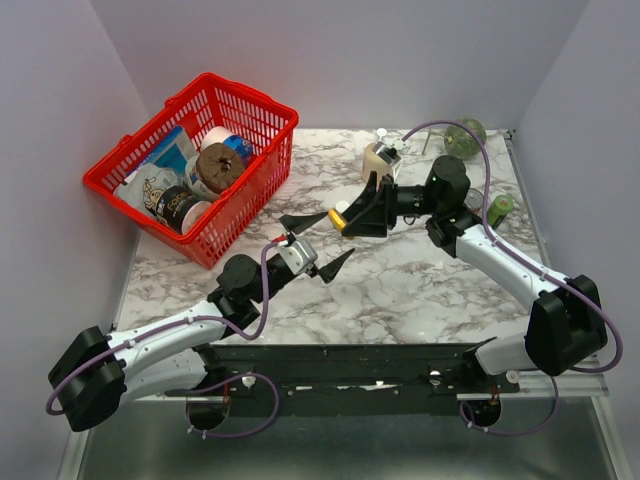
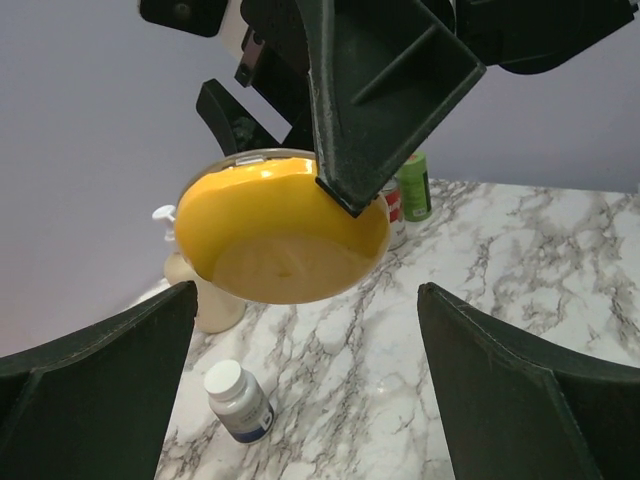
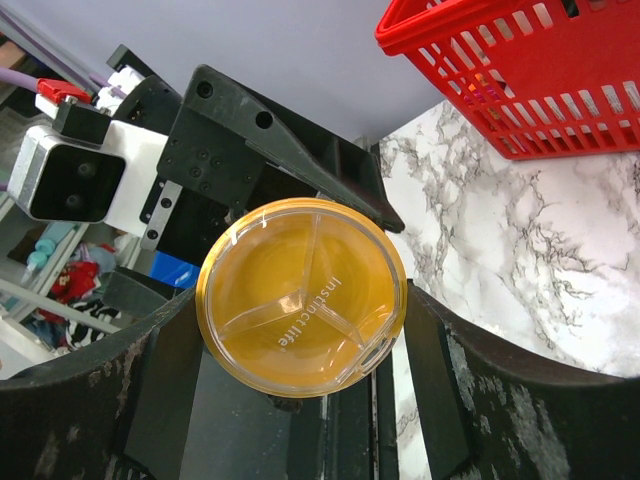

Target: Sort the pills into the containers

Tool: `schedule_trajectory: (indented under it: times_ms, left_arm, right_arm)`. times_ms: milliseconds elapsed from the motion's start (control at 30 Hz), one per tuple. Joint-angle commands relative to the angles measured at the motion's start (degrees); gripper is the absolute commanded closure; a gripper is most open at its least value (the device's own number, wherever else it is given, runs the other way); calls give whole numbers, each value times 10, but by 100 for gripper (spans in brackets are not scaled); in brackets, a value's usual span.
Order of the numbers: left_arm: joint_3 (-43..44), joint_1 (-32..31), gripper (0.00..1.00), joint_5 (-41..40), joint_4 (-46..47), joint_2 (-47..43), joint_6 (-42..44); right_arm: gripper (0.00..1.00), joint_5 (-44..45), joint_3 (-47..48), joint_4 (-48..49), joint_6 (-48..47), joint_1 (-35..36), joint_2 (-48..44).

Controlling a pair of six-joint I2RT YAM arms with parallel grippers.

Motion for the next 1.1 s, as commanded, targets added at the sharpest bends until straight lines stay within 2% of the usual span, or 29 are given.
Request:
schedule_trajectory:
  times_ms: [0,400,600,767,800,867,900,1000,1067]
  left_arm:
    - [18,-19,1,-62,69,14,20]
    - [31,-33,1,-67,71,25,-6]
    - [34,-36,6,-78,64,28,-17]
    - [40,-36,20,-80,46,26,-19]
    - [41,-36,27,-78,40,26,-21]
    - [43,-36,35,-74,31,24,-18]
    - [44,-36,45,-70,20,22,-19]
    - [46,-36,62,-63,5,18,-16]
    - [48,-36,68,-55,-4,14,-7]
  right_arm:
    - [39,-5,-10,22,7,1,-14]
    - [39,0,-15,19,5,2,-15]
    - [39,1,-13,16,5,1,-17]
    - [39,2,-13,15,5,1,-17]
    - [39,2,-14,14,5,1,-17]
    - [39,2,-14,13,2,2,-17]
    - [39,2,-14,11,1,1,-18]
    - [39,4,-12,-4,-12,1,-19]
    - [37,5,-12,-14,-27,1,-20]
